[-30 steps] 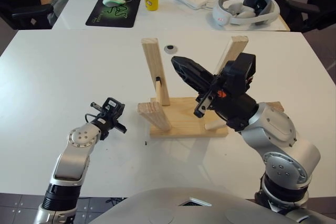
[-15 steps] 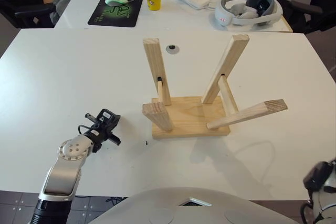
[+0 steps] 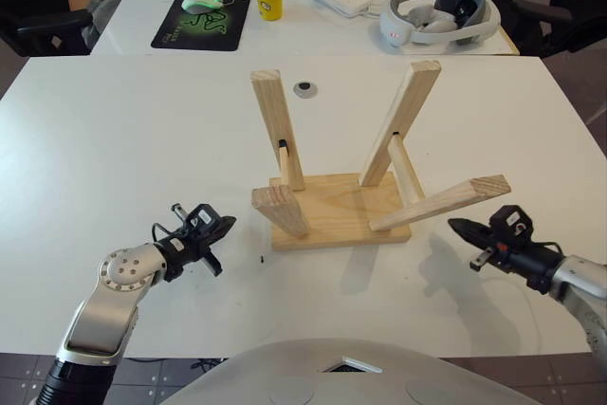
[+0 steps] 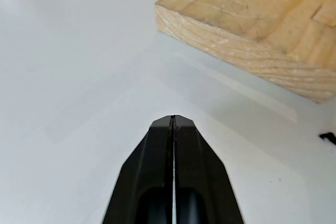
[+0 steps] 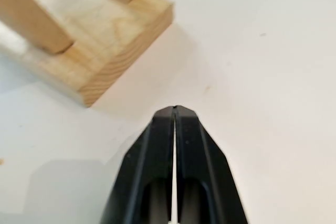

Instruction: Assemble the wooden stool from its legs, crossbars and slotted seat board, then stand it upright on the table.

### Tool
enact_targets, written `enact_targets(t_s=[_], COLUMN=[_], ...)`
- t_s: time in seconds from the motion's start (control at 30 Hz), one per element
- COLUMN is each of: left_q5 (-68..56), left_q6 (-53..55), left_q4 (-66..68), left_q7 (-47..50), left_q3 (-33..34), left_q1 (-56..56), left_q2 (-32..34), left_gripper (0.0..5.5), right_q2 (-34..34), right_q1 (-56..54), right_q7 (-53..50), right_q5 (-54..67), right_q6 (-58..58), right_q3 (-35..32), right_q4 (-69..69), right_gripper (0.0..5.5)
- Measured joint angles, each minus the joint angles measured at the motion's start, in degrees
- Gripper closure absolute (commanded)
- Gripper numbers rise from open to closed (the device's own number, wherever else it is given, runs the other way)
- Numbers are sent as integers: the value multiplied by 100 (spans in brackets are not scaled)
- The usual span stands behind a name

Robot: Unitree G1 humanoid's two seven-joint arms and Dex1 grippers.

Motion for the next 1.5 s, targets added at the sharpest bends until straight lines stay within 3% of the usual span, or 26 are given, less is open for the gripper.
enact_targets(t_s=[0.2,0.57,1.27,1.5], left_q5=[205,500,464,224], left_q6=[-139,-175,-254,182], left_q4=[8,274,224,44], left_q7=[-418,-219,-469,-497], left_q3=[-390,-951,-969,-746], left_q1=[-123,-706,-641,-587], left_q2=[389,112,318,369], left_gripper=[550,550,550,550], right_q2=[259,674,936,916], right_q1=[-154,-886,-997,-954], right_q7=[55,-167,-96,-44], right_q5=[-488,-1318,-1315,-1238], right_q6=[-164,-668,-253,238], right_q3=[589,1182,1482,1491], right_q4=[36,581,214,-182], right_gripper=[546,546,546,546])
